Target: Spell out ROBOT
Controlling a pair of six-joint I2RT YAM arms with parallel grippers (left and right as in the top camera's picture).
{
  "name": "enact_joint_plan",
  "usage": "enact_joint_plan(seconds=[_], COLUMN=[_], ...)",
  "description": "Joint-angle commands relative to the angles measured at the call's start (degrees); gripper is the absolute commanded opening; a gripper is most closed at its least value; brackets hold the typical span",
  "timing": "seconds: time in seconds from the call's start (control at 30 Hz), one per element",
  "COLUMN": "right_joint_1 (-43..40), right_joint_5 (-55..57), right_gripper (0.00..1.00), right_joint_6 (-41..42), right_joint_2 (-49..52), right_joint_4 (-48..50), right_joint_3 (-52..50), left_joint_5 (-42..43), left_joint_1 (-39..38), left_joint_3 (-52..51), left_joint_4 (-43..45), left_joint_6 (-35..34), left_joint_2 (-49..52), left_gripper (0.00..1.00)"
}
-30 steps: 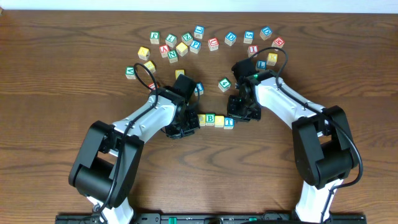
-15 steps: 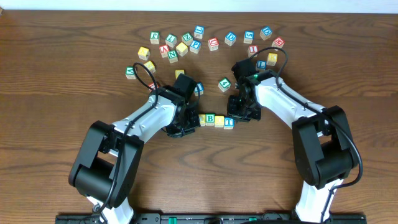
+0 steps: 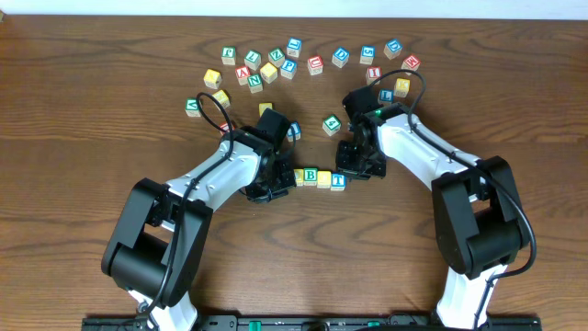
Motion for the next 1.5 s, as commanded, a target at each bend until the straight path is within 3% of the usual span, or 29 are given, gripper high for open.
enact_joint_plan(seconds=[0.0, 0.33, 0.6, 0.77, 1.03, 1.17, 1.47], right_joint_1=[-0.94, -2.95, -3.89, -0.79, 11.87, 15.12, 16.13], right_joint_5=[0.26, 0.24, 0.26, -0.17, 7.06, 13.07, 10.91], right_gripper=[0.06, 0.01, 0.01, 0.01, 0.01, 0.01, 0.01], right_joint_6=[0.63, -2.36, -4.55, -3.63, 8.68, 14.01, 14.01], right_joint_2=[0.66, 0.52, -2.45, -8.70, -7.58, -5.88, -2.54], right_joint_4=[-0.02, -1.60, -9.64, -14.40, -11.21, -10.69, -5.90], right_joint_3=[-0.35, -0.11, 2.49, 2.62, 2.54, 2.49, 2.16], left_joint_5=[-0.74, -0.83, -4.11, -6.21, -7.82, -7.87, -8.26], left_joint_1=[-0.07, -0.07, 2.16, 9.18, 25.97, 30.51, 32.46], left_joint_3=[-0.39, -0.37, -0.37, -0.37, -0.39, -0.39, -0.39], left_joint_4=[-0.02, -0.79, -3.26, -6.14, -11.69, -14.23, -14.86], left_joint_6=[-0.48, 0.09, 1.05, 3.63, 3.56, 3.58, 3.61], left_joint_2=[0.83, -2.82, -10.86, -18.21, -19.91, -19.91, -19.91], left_gripper=[0.08, 0.07, 0.07, 0.07, 0.07, 0.08, 0.07])
